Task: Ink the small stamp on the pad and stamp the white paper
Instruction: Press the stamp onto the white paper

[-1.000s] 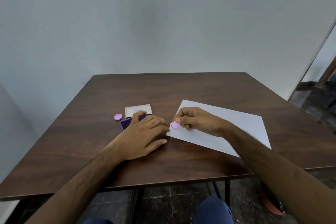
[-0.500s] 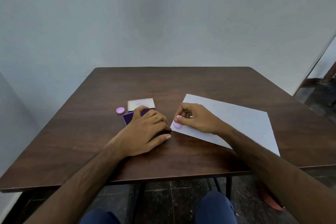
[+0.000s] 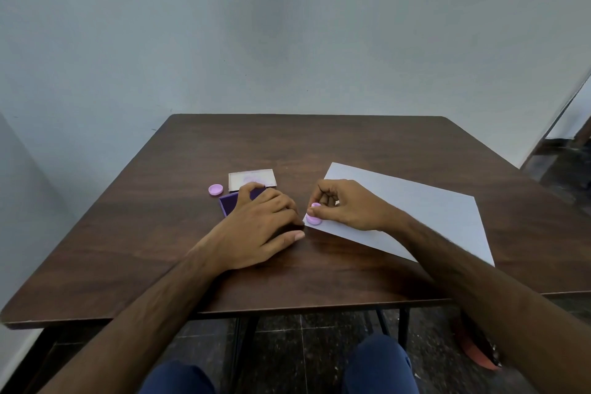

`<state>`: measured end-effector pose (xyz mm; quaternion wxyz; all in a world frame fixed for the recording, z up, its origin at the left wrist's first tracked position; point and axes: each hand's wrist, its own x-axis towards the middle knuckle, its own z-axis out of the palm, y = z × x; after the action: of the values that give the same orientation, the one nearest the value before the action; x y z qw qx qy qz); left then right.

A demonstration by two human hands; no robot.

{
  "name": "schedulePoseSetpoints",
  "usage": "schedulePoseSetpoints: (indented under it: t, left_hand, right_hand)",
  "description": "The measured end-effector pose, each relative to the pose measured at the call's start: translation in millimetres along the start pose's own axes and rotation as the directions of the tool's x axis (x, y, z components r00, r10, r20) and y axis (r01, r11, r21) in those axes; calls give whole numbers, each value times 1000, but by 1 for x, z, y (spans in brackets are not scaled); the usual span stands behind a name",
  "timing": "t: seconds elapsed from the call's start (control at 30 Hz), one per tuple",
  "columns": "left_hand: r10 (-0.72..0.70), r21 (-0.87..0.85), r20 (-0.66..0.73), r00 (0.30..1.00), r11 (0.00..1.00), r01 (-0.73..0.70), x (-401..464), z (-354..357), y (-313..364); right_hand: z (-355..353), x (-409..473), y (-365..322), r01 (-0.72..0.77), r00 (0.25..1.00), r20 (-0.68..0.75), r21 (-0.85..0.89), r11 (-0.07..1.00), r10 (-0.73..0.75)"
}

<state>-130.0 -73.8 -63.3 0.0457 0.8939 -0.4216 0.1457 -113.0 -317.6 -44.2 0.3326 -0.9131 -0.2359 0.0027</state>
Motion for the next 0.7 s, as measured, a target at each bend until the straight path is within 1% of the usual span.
schedulePoseSetpoints:
  t: [0.4,0.5,0.7]
  left_hand:
    - [-14,4,2,1000,1000,14,0,0,1]
    - [-24,7,22,999,1000,24,1,1,0]
    - [-37,6,0,999,999,37,0,3,0]
  right_hand:
    - [3,-4,0,66,998,5,12,998,-66]
    - [3,-5,0,73,997,-3,-7,997,-73]
    - [4,-7,-2,101,994,-36,-100,990,-105]
